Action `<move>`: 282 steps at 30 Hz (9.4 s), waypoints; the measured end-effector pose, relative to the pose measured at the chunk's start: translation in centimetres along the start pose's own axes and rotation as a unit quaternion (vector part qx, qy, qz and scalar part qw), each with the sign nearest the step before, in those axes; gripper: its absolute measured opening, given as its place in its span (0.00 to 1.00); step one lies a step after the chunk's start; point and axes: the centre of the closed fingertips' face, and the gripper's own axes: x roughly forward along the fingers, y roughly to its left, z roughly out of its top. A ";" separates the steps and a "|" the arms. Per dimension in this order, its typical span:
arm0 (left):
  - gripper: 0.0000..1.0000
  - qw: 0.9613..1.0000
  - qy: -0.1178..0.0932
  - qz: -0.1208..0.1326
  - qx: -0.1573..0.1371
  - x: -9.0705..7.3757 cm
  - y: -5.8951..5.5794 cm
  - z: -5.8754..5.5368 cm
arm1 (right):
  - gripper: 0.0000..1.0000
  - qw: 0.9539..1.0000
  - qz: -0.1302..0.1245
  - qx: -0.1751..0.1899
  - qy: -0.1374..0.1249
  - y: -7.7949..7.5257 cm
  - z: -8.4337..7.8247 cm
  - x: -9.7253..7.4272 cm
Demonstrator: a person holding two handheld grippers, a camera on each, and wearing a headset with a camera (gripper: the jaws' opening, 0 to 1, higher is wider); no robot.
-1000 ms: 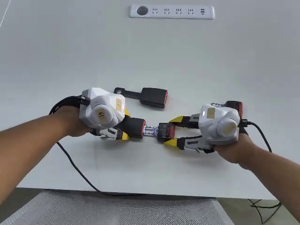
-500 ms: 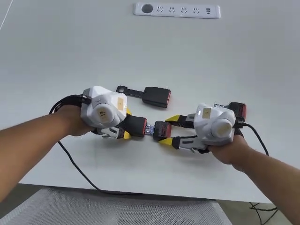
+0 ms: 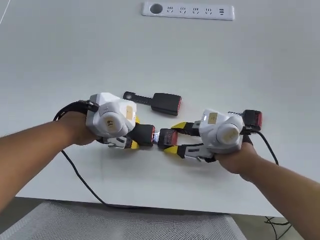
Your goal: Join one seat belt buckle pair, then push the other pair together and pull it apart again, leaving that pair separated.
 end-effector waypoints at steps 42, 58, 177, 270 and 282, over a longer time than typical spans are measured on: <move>0.34 0.999 -0.031 -0.026 0.029 -0.6 -0.1 -0.4 | 0.32 0.999 -0.015 -0.033 0.006 -0.1 0.3 -0.2; 0.34 0.997 -0.070 -0.034 0.026 -0.6 -0.1 -0.4 | 0.32 0.999 -0.023 -0.027 -0.015 0.0 0.3 -0.4; 0.79 0.997 -0.078 0.014 -0.003 -1.4 9.0 5.4 | 0.82 0.991 -0.126 0.053 0.013 -10.8 -7.8 -18.1; 0.34 0.998 -0.045 -0.031 0.029 2.7 8.9 4.9 | 0.34 0.999 -0.021 -0.001 -0.042 -11.3 -4.5 -10.5; 0.34 0.998 -0.043 -0.030 0.027 2.7 8.9 4.9 | 0.34 0.998 -0.014 -0.008 -0.060 -10.4 -2.1 -7.9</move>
